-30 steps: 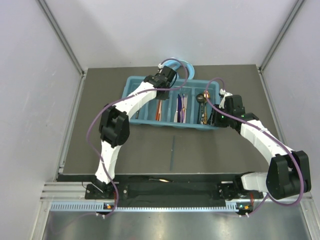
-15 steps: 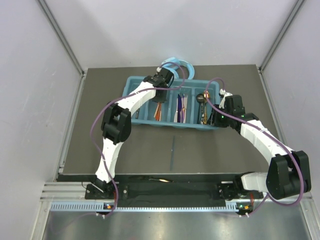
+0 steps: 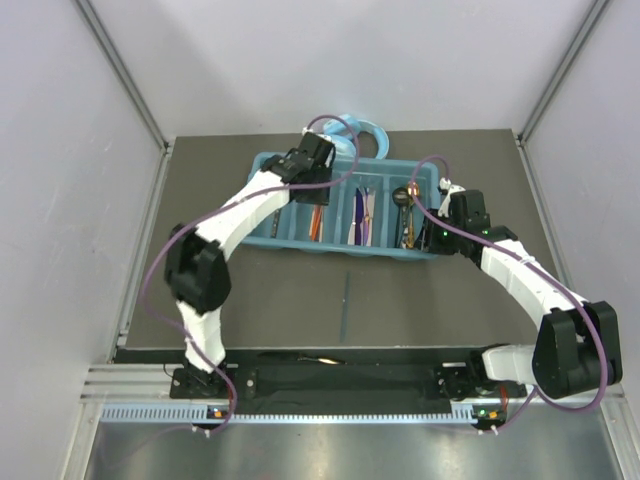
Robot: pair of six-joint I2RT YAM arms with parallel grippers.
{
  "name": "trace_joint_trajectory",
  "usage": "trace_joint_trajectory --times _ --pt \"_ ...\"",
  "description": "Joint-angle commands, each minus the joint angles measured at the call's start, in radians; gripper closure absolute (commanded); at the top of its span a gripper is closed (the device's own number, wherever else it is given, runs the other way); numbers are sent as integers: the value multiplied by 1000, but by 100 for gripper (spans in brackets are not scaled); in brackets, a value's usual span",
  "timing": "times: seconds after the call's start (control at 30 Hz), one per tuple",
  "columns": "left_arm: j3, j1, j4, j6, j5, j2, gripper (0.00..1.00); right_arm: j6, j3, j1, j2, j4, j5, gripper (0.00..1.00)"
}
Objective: Sort the eating utensils into containers
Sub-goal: Place the chopstick in the storage box, then pick up the chopstick from the center of the board.
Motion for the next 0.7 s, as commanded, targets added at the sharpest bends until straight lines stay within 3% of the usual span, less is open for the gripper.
trace_joint_trajectory --times 0.0,0.3,0.67 --pt "-176 -122 64 -14 58 -266 57 -3 -22 -13 19 -32 -1 61" --pt "-641 -323 205 -222 54 -385 56 -3 -16 -13 20 -38 6 62" --pt "-709 -411 286 -290 19 -264 57 -4 -19 -13 17 -39 9 61"
